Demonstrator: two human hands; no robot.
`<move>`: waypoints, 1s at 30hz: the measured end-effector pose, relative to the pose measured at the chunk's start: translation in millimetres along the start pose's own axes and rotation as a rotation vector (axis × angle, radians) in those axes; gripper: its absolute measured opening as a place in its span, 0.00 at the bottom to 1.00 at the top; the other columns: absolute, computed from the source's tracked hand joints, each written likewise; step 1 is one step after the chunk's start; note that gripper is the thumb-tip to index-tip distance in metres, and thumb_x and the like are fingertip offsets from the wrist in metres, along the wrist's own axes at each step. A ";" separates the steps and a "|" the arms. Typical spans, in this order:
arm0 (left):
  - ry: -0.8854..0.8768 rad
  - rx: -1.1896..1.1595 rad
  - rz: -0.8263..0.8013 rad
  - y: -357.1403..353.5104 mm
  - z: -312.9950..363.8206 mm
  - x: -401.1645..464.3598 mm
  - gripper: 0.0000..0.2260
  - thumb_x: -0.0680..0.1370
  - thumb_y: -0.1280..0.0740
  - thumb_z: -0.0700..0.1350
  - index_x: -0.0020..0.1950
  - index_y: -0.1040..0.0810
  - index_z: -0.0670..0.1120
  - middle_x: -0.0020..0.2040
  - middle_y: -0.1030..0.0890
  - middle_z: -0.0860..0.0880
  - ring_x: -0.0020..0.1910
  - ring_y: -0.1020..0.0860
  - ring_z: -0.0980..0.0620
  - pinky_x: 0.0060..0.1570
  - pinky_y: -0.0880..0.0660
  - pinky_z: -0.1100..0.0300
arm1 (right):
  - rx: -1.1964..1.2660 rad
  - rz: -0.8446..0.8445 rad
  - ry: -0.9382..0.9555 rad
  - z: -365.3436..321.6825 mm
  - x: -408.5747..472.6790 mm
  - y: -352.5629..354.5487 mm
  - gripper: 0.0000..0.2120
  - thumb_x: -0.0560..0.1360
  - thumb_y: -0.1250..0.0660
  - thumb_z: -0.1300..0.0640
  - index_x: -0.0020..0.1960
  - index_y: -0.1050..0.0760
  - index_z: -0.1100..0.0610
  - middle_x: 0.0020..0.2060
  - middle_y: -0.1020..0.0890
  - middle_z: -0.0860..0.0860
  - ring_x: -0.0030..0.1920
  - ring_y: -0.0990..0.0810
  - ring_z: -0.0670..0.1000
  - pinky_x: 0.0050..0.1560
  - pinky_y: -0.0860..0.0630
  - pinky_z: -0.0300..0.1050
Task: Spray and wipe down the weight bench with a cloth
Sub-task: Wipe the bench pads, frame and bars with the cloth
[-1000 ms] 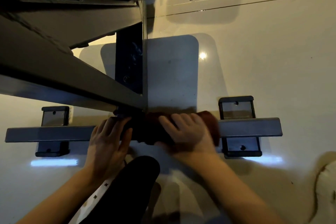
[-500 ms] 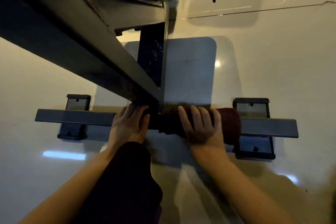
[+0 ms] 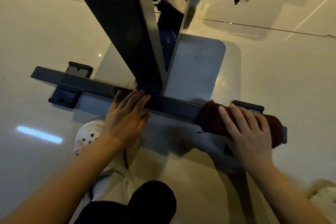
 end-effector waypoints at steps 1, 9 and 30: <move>-0.020 -0.001 -0.018 0.3 -1.2 0.8 0.23 0.78 0.45 0.53 0.69 0.30 0.44 0.65 0.24 0.39 0.65 0.27 0.40 0.71 0.43 0.46 | 0.008 0.014 -0.053 3.1 -8.6 -0.6 0.35 0.72 0.34 0.61 0.76 0.42 0.54 0.70 0.30 0.61 0.67 0.31 0.65 0.65 0.37 0.66; 0.136 -0.268 0.044 7.8 -9.3 -11.0 0.24 0.78 0.45 0.54 0.68 0.27 0.43 0.66 0.26 0.43 0.66 0.30 0.48 0.68 0.37 0.48 | 0.191 0.082 -0.104 -63.2 12.2 0.0 0.31 0.74 0.46 0.57 0.77 0.43 0.54 0.74 0.36 0.57 0.74 0.39 0.61 0.71 0.46 0.65; -0.117 -0.035 0.033 11.7 45.0 -7.1 0.20 0.75 0.44 0.52 0.59 0.19 0.48 0.55 0.17 0.48 0.52 0.18 0.46 0.57 0.25 0.50 | -0.129 -0.199 0.748 -87.0 43.8 -0.9 0.43 0.61 0.20 0.49 0.73 0.33 0.48 0.75 0.39 0.52 0.74 0.40 0.60 0.64 0.29 0.65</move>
Point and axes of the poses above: each hand's wrist, its own x-axis towards the middle knuckle, its own y-axis out of the back of the hand, z = x × y, the point moved 8 cm from there along x, towards the middle knuckle
